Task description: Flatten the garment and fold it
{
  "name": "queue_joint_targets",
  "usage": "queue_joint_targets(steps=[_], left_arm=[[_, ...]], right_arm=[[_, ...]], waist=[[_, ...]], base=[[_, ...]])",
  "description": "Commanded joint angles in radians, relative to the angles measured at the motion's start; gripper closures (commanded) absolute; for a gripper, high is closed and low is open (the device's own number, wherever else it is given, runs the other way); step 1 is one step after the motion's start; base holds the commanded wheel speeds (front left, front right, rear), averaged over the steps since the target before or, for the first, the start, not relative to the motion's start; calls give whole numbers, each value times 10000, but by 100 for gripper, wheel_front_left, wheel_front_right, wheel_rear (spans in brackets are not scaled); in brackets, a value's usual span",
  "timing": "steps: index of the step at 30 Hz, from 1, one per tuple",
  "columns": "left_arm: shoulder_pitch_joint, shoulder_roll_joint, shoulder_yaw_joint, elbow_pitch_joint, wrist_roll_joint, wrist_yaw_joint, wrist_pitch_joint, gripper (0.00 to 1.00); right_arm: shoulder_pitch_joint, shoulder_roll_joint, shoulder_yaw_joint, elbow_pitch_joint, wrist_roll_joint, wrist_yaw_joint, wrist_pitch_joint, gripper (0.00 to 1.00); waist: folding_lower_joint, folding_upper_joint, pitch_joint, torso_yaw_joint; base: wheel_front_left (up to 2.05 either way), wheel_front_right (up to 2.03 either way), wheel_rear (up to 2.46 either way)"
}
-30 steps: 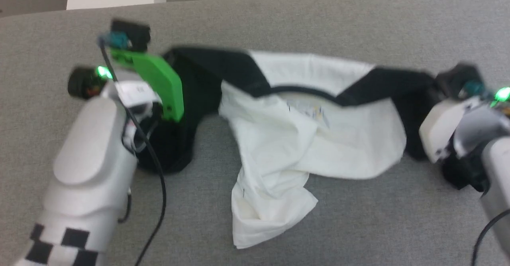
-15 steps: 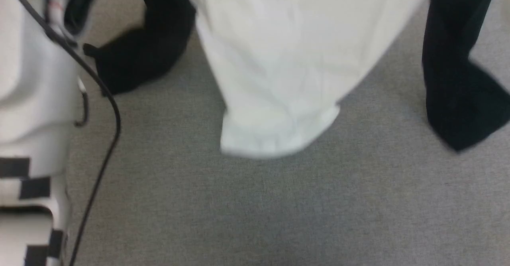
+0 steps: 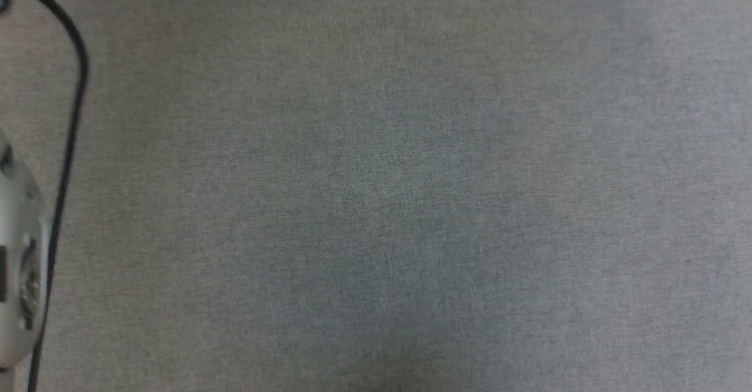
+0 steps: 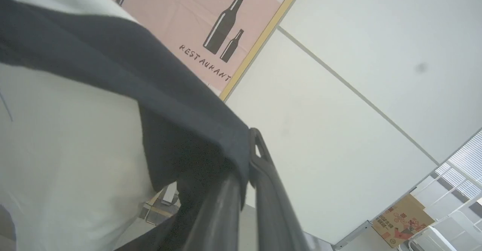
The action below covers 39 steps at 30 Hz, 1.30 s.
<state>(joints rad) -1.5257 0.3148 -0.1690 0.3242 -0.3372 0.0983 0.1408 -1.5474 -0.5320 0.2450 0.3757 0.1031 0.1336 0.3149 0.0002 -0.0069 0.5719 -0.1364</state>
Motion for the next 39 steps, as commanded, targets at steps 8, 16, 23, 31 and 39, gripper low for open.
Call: queue_joint_targets(steps=[8,16,23,31,39], left_arm=[[-672,310,189,626,193,97,-820,100],[1326,815,-520,1611,478,-460,-760,100],[4027,1306,-695,1662,45,-874,-140,100],[8582,1723,-705,-85,-1280,-1020,2137,100],[13250,1734,-414,-2735,-2670,-102,3795,100]], right_arm=[[-1002,224,-561,1297,-886,-29,-1646,100],[887,265,1126,2395,522,-29,-2527,100],[3057,-512,3688,1712,2783,-29,-2606,100],[5989,-2174,5750,-805,5110,-29,-1507,100],[9239,-2971,5578,-2235,5743,-29,-407,100]], waist=[[-2,69,765,6],[-2,69,624,124],[-2,69,-340,201],[-2,69,-1917,340],[-2,69,-3009,406]], base=[[0,0,0],[0,0,0],[0,0,0],[0,0,0],[0,0,0]])
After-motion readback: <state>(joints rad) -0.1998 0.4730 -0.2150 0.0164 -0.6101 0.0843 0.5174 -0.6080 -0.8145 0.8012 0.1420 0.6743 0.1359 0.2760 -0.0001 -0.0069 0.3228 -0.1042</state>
